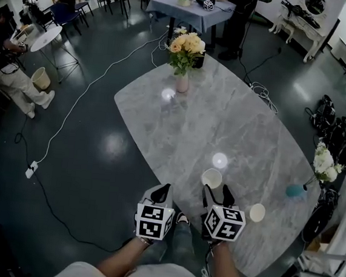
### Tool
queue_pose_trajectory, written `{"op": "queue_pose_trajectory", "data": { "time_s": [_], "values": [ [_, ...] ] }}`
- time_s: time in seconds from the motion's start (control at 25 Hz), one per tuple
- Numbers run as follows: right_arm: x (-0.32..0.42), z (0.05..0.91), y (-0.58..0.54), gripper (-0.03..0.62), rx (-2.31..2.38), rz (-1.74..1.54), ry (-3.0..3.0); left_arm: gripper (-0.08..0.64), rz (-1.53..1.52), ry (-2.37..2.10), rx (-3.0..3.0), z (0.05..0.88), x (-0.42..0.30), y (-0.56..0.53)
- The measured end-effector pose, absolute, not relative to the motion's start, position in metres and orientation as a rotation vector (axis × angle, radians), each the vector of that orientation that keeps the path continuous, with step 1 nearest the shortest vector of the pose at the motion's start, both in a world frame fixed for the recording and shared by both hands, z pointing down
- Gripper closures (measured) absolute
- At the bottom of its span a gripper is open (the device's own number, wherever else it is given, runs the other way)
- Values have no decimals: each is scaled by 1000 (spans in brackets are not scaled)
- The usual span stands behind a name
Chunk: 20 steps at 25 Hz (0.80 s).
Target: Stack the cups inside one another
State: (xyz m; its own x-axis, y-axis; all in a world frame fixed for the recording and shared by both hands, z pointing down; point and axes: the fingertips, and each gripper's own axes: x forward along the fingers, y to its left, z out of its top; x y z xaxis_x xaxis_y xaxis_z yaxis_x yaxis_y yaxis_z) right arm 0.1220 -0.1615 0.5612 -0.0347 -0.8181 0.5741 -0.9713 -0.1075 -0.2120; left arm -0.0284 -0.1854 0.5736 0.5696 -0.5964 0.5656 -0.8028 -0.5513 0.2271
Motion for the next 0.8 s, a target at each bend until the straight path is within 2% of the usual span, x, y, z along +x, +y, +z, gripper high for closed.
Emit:
{"op": "queue_pose_trajectory", "data": {
  "time_s": [0.64,0.8],
  "values": [
    [133,543,-150,362,2079,839,-1866,563,562,-1088,2381,562,-21,-185],
    [146,533,-144,471,2145,794,-1822,563,547,-1081,2399,557,-17,-186]
  ]
}}
